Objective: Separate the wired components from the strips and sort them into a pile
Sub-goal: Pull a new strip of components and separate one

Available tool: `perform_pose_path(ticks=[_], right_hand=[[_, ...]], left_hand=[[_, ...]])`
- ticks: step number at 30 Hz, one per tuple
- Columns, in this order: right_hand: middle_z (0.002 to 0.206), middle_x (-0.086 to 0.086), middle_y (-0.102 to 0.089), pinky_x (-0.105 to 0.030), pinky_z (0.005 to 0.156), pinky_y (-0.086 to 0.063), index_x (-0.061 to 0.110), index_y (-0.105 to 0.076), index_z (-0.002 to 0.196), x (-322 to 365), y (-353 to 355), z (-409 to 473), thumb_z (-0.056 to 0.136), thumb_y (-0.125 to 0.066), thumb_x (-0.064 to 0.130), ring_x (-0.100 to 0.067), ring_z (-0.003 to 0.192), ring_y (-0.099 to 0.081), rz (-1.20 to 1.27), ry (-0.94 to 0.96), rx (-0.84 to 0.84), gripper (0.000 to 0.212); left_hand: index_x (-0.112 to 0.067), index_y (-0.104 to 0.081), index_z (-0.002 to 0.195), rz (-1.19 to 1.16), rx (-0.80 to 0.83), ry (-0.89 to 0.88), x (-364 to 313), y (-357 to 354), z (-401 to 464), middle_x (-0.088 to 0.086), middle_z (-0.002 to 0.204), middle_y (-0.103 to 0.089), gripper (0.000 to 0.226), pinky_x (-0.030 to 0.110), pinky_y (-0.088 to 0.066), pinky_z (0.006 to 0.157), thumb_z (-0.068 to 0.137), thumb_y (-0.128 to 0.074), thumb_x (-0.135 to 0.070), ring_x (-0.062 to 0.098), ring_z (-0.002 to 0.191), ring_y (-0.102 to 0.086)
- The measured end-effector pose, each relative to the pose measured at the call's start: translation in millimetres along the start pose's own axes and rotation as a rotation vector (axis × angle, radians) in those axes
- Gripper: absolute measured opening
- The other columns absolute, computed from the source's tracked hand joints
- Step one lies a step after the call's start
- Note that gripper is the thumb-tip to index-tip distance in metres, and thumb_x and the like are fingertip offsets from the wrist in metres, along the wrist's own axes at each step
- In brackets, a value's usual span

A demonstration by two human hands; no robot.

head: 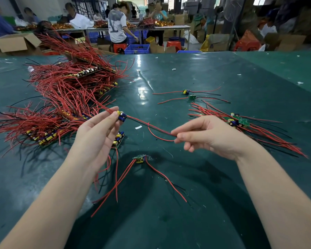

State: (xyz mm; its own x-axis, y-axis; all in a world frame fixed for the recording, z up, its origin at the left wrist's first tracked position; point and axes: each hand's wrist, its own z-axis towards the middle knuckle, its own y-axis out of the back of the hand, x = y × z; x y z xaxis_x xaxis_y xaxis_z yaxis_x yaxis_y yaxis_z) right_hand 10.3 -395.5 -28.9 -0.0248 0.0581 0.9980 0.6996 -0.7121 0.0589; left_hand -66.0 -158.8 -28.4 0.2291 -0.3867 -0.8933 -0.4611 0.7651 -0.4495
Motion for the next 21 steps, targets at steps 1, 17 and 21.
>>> perform_pose_path(ticks=[1, 17, 21], right_hand=[[0.08, -0.012, -0.074, -0.018, 0.058, -0.052, 0.014, -0.08, 0.085, 0.3, -1.0, -1.3, 0.08, -0.07, 0.001, -0.01, 0.058, -0.065, -0.051, -0.038, 0.06, 0.017], [0.078, -0.007, -0.074, -0.024, 0.065, -0.056, 0.008, -0.075, 0.096, 4.9, -6.5, -4.1, 0.087, -0.068, 0.012, -0.016, 0.065, -0.069, -0.27, -0.182, 0.058, 0.012], [0.071, -0.002, -0.07, -0.023, 0.064, -0.056, 0.012, -0.075, 0.097, 4.3, -12.1, -3.2, 0.088, -0.066, 0.012, -0.014, 0.061, -0.064, -0.253, -0.159, 0.049, 0.013]], left_hand=[[-0.006, -0.068, 0.095, 0.025, 0.009, -0.012, 1.0, -0.6, -1.2, -0.003, 0.072, -0.071, 0.013, 0.007, -0.048, 0.062, 0.091, -0.056, 0.0, 0.003, 0.068, -0.062], [-0.008, -0.068, 0.095, 0.154, 0.086, -0.049, 10.1, -7.3, -7.4, -0.007, 0.072, -0.071, 0.015, 0.01, -0.052, 0.067, 0.092, -0.055, 0.0, 0.001, 0.064, -0.063], [-0.008, -0.068, 0.095, 0.163, 0.076, -0.063, 10.4, -6.0, -7.0, -0.007, 0.072, -0.071, 0.015, 0.011, -0.052, 0.067, 0.092, -0.056, -0.001, 0.001, 0.064, -0.063]])
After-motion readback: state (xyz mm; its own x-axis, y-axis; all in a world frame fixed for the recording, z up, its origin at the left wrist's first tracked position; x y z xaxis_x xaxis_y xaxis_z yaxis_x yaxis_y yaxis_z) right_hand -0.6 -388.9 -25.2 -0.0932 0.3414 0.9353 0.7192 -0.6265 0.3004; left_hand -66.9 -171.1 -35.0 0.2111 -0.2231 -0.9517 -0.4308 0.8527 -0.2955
